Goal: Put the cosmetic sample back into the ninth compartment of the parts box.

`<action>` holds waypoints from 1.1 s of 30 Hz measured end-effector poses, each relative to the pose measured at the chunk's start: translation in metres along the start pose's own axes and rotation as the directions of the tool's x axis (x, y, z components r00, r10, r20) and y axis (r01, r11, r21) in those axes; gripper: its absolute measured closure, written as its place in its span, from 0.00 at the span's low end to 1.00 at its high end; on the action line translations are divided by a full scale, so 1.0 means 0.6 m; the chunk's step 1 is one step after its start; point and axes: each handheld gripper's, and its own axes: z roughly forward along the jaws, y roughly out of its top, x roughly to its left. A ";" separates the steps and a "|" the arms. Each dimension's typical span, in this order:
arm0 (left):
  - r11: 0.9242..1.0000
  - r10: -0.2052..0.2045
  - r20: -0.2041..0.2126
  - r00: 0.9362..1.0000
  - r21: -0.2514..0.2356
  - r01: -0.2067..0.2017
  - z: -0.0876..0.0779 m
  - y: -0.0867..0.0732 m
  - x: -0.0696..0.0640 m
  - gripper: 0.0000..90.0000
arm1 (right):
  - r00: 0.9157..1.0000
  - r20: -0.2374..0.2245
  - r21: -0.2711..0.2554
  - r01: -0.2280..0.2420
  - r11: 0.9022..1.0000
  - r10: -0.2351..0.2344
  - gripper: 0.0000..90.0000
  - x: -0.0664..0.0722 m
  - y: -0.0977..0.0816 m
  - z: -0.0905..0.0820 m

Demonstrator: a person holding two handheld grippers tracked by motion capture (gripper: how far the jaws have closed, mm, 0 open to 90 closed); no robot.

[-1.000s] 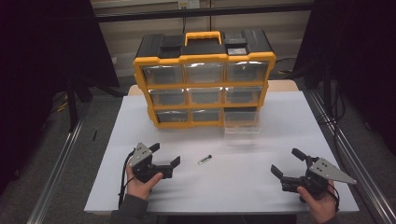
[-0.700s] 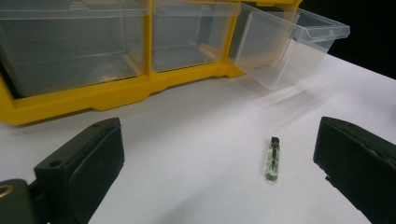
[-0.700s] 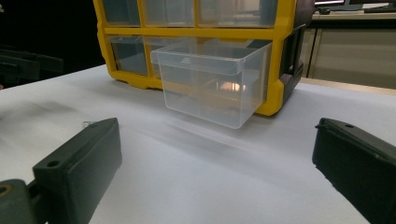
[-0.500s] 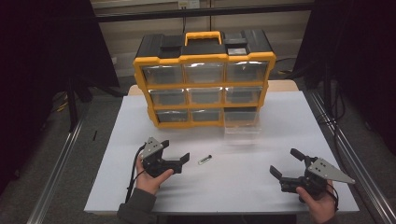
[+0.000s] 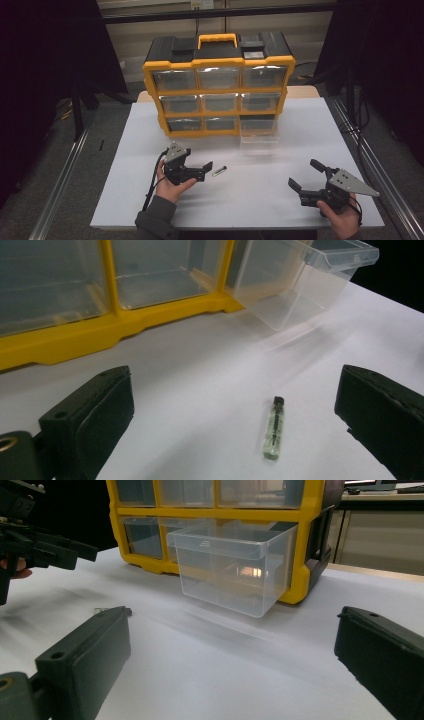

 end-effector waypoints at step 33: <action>0.977 0.071 0.093 0.993 0.194 -0.088 0.060 0.015 -0.021 0.41 | 1.000 -0.012 -0.003 0.005 1.000 -0.005 0.01 0.000 0.001 0.001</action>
